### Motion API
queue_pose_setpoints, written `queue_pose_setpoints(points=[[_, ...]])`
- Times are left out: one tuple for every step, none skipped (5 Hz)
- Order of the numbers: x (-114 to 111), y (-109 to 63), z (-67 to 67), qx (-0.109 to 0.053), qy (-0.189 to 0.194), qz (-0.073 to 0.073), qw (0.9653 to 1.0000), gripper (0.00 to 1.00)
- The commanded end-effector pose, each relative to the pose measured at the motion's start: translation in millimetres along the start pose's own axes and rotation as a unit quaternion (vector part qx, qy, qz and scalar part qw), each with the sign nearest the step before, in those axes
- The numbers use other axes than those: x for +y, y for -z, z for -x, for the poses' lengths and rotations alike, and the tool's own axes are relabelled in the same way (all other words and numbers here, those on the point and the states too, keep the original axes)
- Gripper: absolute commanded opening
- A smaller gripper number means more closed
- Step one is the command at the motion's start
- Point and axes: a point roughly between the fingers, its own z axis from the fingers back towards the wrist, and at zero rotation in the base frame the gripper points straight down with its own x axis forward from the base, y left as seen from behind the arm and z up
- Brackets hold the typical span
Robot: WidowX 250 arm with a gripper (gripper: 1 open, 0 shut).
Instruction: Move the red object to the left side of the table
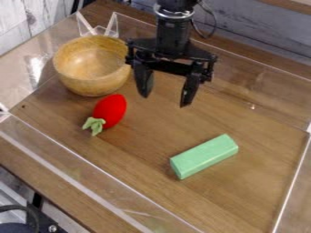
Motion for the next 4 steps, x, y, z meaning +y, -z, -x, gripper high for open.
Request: queue_pose_setpoints(points=[[1,4.8,-8.0,-0.024,-0.018,-0.003,0.9995,1.00],[4,19.4,-14.0,-0.036,-0.031,-0.008,0.9989,1.00],[26,23.0,-30.4,-0.047,-0.011,-0.011,0.9988,1.00],[46,23.6,-46.1,-0.051,0.001,-0.015,0.9986,1.00]])
